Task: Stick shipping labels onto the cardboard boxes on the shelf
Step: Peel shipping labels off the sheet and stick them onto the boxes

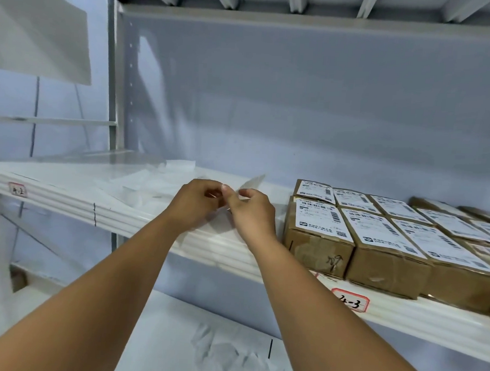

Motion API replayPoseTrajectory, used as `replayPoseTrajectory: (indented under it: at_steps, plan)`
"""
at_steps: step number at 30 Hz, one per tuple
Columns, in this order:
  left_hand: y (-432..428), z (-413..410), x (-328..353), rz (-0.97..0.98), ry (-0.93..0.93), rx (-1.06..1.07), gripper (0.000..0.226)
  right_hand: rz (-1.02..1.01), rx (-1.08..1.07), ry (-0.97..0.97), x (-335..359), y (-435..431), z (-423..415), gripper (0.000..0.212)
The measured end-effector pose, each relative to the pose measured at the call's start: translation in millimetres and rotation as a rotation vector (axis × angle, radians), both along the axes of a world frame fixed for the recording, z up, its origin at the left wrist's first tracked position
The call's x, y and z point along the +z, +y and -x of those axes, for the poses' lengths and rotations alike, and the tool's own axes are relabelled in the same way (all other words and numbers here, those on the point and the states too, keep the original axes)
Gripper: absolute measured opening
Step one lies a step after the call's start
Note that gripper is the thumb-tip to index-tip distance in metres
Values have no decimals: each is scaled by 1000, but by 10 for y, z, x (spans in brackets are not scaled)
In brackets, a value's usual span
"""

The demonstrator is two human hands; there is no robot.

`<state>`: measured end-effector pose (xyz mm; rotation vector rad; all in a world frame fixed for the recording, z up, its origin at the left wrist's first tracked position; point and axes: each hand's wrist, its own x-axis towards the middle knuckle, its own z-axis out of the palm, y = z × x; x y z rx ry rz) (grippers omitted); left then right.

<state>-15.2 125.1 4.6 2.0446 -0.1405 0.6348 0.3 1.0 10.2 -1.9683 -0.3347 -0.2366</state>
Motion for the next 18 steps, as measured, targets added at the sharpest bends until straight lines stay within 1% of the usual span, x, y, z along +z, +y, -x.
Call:
replayPoseTrajectory:
  at_steps: [3,6,10,11,15,18]
  plan:
    - [-17,27,18,-17,13,-115,27,-119,-43,-36,-26,16,-40,28]
    - [-12,12,28,9,25,-121,22,-217,-61,-27,-78,31,-102,21]
    - [35,-7,45,258,-18,-117,33,-290,14,-18,-80,17,-107,36]
    - [47,-20,41,269,-26,-94,34,-306,33,-16,-72,14,-100,39]
    - [63,-46,-3,161,-25,-65,30,-372,94,7,-54,4,-91,42]
    - [68,-35,3,191,-53,-83,29,-419,182,36,-40,0,-68,42]
